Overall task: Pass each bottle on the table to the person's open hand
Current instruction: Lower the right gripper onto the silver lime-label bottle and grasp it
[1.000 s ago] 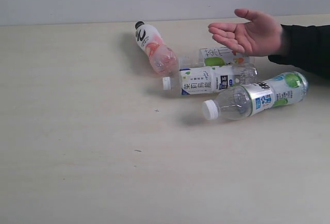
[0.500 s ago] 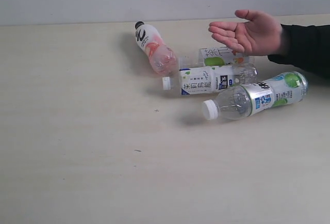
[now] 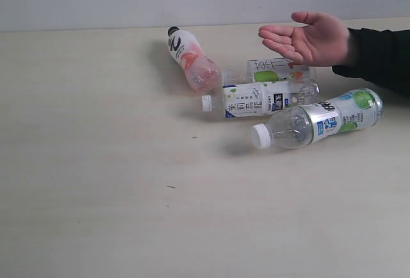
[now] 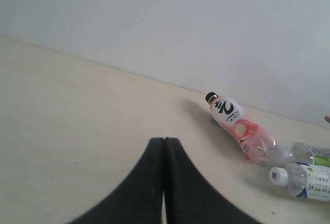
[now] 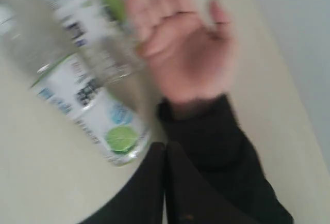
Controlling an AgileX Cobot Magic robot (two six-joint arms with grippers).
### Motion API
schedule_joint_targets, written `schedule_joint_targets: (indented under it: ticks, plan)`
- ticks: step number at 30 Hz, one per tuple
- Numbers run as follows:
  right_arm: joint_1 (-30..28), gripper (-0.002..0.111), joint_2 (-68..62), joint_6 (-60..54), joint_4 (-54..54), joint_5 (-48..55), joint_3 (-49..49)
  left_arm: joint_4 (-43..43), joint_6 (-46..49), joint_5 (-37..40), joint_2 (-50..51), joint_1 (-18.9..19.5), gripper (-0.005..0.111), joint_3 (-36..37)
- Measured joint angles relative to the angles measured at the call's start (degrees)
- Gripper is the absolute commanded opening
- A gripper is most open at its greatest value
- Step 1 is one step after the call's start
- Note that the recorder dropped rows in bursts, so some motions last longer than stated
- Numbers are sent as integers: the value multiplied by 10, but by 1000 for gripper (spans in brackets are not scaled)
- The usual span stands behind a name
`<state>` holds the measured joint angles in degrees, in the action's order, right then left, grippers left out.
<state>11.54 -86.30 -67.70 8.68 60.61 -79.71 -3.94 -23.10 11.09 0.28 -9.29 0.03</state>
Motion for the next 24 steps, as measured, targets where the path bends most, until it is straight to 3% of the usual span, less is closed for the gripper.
schedule_joint_targets:
  ticks: [3,8,15,24]
  plan:
    - [29,6,-45,-86,12,53,0,0,0,0,0,0,0,0]
    - [58,19,-111,-115,2,64,0,0,0,0,0,0,0,0]
    - [64,67,-168,-111,-66,69,0,0,0,0,0,0,0,0]
    - [64,69,-247,-101,-87,65,0,0,0,0,0,0,0,0]
